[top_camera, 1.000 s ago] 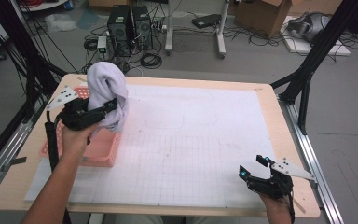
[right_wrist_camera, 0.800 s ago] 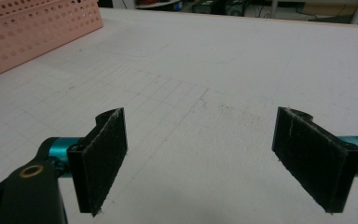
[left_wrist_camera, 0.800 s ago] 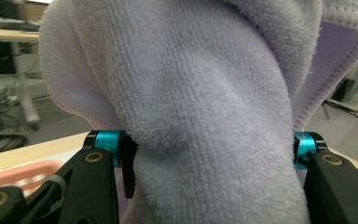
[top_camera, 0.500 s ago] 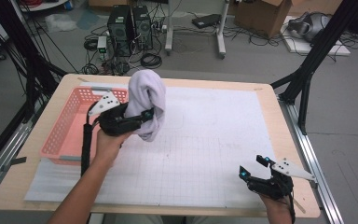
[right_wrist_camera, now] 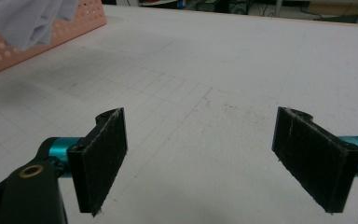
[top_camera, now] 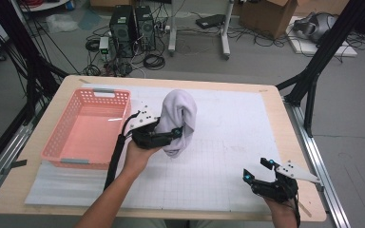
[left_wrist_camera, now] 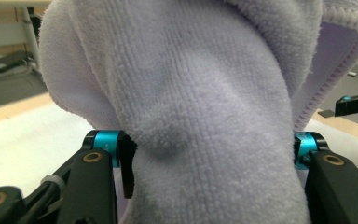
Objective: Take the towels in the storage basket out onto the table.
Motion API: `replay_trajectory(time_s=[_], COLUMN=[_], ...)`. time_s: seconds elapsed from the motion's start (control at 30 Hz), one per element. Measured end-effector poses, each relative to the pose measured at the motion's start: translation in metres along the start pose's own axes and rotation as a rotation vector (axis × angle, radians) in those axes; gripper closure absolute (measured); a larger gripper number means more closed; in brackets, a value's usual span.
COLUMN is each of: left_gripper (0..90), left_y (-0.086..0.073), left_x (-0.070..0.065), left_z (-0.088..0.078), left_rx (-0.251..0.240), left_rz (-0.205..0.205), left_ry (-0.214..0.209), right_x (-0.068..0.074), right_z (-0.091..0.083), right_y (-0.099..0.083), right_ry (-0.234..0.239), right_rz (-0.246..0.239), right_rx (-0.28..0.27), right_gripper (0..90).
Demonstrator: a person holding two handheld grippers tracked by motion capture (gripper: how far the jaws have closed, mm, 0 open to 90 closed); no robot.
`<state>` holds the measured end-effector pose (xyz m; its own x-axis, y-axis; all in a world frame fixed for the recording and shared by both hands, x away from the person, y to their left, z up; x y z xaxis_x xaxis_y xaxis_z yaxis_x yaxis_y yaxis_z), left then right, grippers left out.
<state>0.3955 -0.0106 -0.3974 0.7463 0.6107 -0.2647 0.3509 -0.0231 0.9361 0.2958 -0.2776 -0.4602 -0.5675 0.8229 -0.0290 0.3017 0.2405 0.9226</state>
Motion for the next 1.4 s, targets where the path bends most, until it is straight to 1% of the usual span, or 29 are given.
replay_trajectory(time_s=[0.13, 0.2, 0.27, 0.3, 0.37, 0.43, 0.5, 0.53, 0.6, 0.67, 0.7, 0.73, 0.77, 0.8, 0.83, 0.87, 0.9, 0.93, 1.0, 1.1, 1.13, 1.2, 1.23, 1.3, 1.33, 1.4], left_gripper=[44.5, 44.0, 43.5, 43.4, 43.2, 43.0, 42.9, 42.7, 41.0, 40.2, 39.0, 33.6, 30.0, 30.0, 27.4, 26.1, 26.1, 26.0, 26.0, 24.0, 24.0, 23.2, 22.7, 22.6, 22.6, 22.5], left_y=[-0.016, -0.022, -0.028, -0.031, -0.038, -0.042, -0.049, -0.054, -0.064, -0.071, -0.073, -0.074, -0.073, -0.072, -0.068, -0.064, -0.059, -0.053, -0.042, -0.029, -0.025, -0.018, -0.016, -0.012, -0.011, -0.010], left_x=[-0.002, -0.004, -0.004, -0.003, 0.000, 0.003, 0.006, 0.008, 0.012, 0.014, 0.014, 0.014, 0.014, 0.013, 0.011, 0.009, 0.008, 0.009, 0.009, 0.010, 0.011, 0.013, 0.014, 0.015, 0.016, 0.017], left_z=[0.010, 0.015, 0.020, 0.023, 0.028, 0.030, 0.032, 0.033, 0.036, 0.038, 0.039, 0.040, 0.040, 0.039, 0.037, 0.035, 0.031, 0.027, 0.016, 0.002, -0.003, -0.013, -0.017, -0.024, -0.027, -0.031], left_rx=[0.037, 0.055, 0.080, 0.091, 0.119, 0.127, 0.133, 0.146, 0.189, 0.205, 0.210, 0.208, 0.206, 0.202, 0.190, 0.178, 0.165, 0.148, 0.107, 0.076, 0.063, 0.039, 0.031, 0.018, 0.020, 0.013], left_rz=[-0.007, -0.006, 0.002, -0.004, -0.035, -0.045, -0.070, -0.071, -0.079, -0.091, -0.099, -0.106, -0.112, -0.120, -0.119, -0.107, -0.099, -0.100, -0.099, -0.112, -0.111, -0.090, -0.086, -0.083, -0.086, -0.087], left_ry=[-0.001, -0.005, 0.000, -0.001, 0.000, 0.011, 0.023, 0.031, 0.061, 0.073, 0.077, 0.083, 0.083, 0.084, 0.081, 0.081, 0.084, 0.094, 0.091, 0.083, 0.078, 0.085, 0.086, 0.088, 0.088, 0.090], right_x=[-0.001, -0.001, -0.001, 0.000, 0.000, 0.000, 0.000, -0.001, -0.001, -0.001, -0.001, -0.001, 0.000, 0.000, 0.000, 0.000, 0.000, 0.000, 0.000, 0.000, 0.000, 0.000, 0.000, -0.001, -0.001, -0.002], right_z=[0.000, 0.000, 0.000, 0.001, 0.001, 0.001, 0.002, 0.002, 0.002, 0.003, 0.003, 0.004, 0.004, 0.004, 0.004, 0.004, 0.004, 0.005, 0.005, 0.004, 0.004, 0.004, 0.003, 0.003, 0.002, 0.001], right_y=[0.000, 0.000, -0.001, -0.001, -0.002, -0.002, -0.002, -0.002, -0.002, -0.002, -0.003, -0.003, -0.003, -0.003, -0.003, -0.003, -0.003, -0.003, -0.003, -0.002, -0.002, -0.001, -0.001, -0.001, 0.000, 0.000], right_ry=[-0.002, -0.002, -0.001, 0.002, 0.003, 0.001, 0.001, 0.001, 0.001, 0.001, 0.001, 0.002, 0.004, 0.004, 0.005, 0.004, 0.004, 0.005, 0.005, 0.005, 0.003, 0.001, -0.001, -0.002, -0.003, -0.009], right_rz=[-0.001, 0.001, -0.001, 0.001, -0.006, -0.010, -0.008, -0.004, -0.001, -0.003, -0.003, -0.006, -0.001, -0.001, -0.005, -0.008, -0.008, -0.010, -0.009, -0.005, -0.007, -0.004, 0.003, 0.001, 0.009, 0.009], right_rx=[-0.002, -0.003, 0.001, 0.004, 0.004, 0.007, 0.006, 0.008, 0.008, 0.008, 0.010, 0.011, 0.012, 0.012, 0.012, 0.013, 0.013, 0.012, 0.012, 0.012, 0.009, 0.006, 0.005, 0.003, 0.003, -0.002], right_gripper=[16.7, 16.6, 16.7, 16.7, 16.7, 16.7, 16.7, 16.7, 16.7, 16.7, 16.7, 16.7, 16.7, 16.7, 16.7, 16.7, 16.7, 16.7, 16.6, 16.7, 16.7, 16.7, 16.7, 16.7, 16.7, 16.7])
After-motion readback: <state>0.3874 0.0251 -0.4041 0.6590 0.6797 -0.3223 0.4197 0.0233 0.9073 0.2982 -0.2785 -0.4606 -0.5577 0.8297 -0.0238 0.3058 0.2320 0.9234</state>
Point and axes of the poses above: each handheld gripper's, and its own axes: z roughly forward along the jaws, y roughly out of its top, x roughly to its left, the point moved 10 cm from there along z, roughly forward along the jaws, and after that the axes turned 9 degrees about -z, right-handed, at the moved point
